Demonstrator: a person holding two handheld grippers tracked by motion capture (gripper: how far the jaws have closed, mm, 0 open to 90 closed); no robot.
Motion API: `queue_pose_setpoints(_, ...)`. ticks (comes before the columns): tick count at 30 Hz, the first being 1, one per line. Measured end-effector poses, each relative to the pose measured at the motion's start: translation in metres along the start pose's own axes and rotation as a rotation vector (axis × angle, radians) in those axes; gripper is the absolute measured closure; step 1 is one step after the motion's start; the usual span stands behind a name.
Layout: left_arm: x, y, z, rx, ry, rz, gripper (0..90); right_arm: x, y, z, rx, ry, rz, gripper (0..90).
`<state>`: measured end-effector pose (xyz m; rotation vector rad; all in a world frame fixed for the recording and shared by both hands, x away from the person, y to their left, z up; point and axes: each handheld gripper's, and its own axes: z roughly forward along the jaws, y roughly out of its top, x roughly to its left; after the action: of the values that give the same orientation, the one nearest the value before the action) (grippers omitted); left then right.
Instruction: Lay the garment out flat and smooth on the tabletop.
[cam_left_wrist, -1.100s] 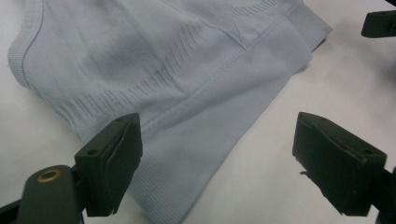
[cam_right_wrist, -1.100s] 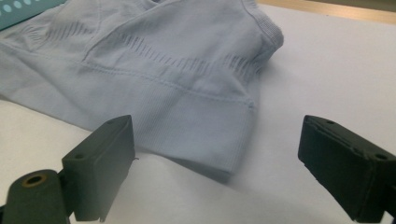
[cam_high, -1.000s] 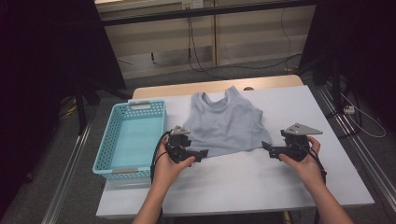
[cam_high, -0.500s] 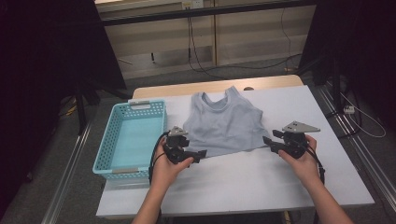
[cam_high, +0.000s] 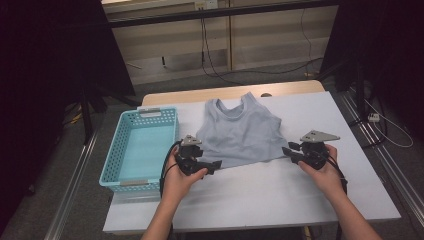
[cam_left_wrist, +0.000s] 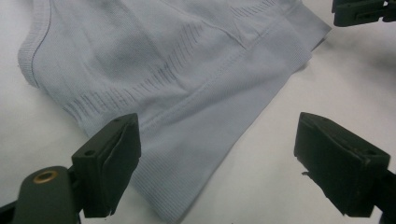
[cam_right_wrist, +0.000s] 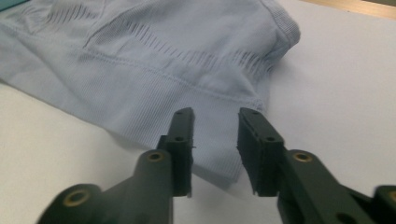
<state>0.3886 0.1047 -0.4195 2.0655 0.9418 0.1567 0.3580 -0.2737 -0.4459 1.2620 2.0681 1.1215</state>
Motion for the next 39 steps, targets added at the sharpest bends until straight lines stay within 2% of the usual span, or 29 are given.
queue_pose_setpoints(1,0.000,0.000,0.000,0.001,0.001,0.000,15.1,0.000,0.000,0.001,0.009,0.014,-0.015,73.9)
queue_pose_setpoints(2,0.000,0.000,0.000,0.005,0.002,0.005,15.1,0.001,0.000,0.001,0.015,0.029,-0.020,75.8)
queue_pose_setpoints(5,0.000,0.000,-0.001,0.003,0.003,-0.003,15.1,0.004,0.000,0.003,0.024,0.036,-0.035,76.8)
queue_pose_setpoints(7,0.001,-0.001,-0.002,0.001,0.003,-0.003,15.1,0.003,0.000,0.005,0.035,0.010,-0.039,74.6)
queue_pose_setpoints(10,0.001,-0.001,-0.002,0.007,0.004,-0.003,15.1,-0.001,-0.003,0.009,0.072,-0.031,-0.011,68.5)
queue_pose_setpoints(12,0.002,-0.002,-0.002,0.009,0.004,-0.001,15.1,-0.004,-0.005,0.012,0.092,-0.027,-0.005,65.4)
queue_pose_setpoints(16,0.002,-0.004,-0.003,0.008,0.005,-0.012,15.2,-0.007,-0.007,0.017,0.133,-0.035,0.016,66.8)
queue_pose_setpoints(19,0.002,-0.004,-0.005,0.012,0.007,-0.004,15.2,-0.007,-0.007,0.018,0.125,-0.005,0.014,78.5)
queue_pose_setpoints(20,0.002,-0.004,-0.005,0.004,0.010,-0.013,15.2,-0.007,-0.007,0.018,0.123,-0.004,0.012,83.2)
queue_pose_setpoints(22,0.001,-0.005,-0.006,0.003,0.013,-0.015,15.3,-0.008,-0.005,0.016,0.119,-0.002,0.016,87.0)
queue_pose_setpoints(25,0.000,-0.005,-0.005,0.003,0.012,-0.022,15.3,-0.011,-0.002,0.010,0.094,0.005,0.044,87.5)
queue_pose_setpoints(27,0.001,-0.005,-0.005,0.012,0.012,-0.005,15.4,-0.014,0.001,0.002,0.070,0.005,0.063,87.7)
queue_pose_setpoints(29,0.000,-0.006,-0.004,0.009,0.015,-0.013,15.4,-0.016,0.001,-0.006,0.055,0.008,0.085,87.7)
queue_pose_setpoints(31,0.001,-0.006,-0.004,0.024,0.011,0.001,15.4,-0.018,0.000,-0.013,0.045,0.010,0.102,87.7)
queue_pose_setpoints(33,0.000,-0.006,-0.003,0.021,0.010,-0.008,15.4,-0.020,-0.001,-0.019,0.045,0.008,0.115,87.7)
queue_pose_setpoints(37,0.000,-0.007,-0.002,0.023,0.010,-0.007,15.4,-0.021,-0.007,-0.028,0.050,0.018,0.154,87.7)
queue_pose_setpoints(39,0.001,-0.007,-0.001,0.032,0.004,-0.001,15.4,-0.020,-0.009,-0.033,0.050,0.018,0.158,87.7)
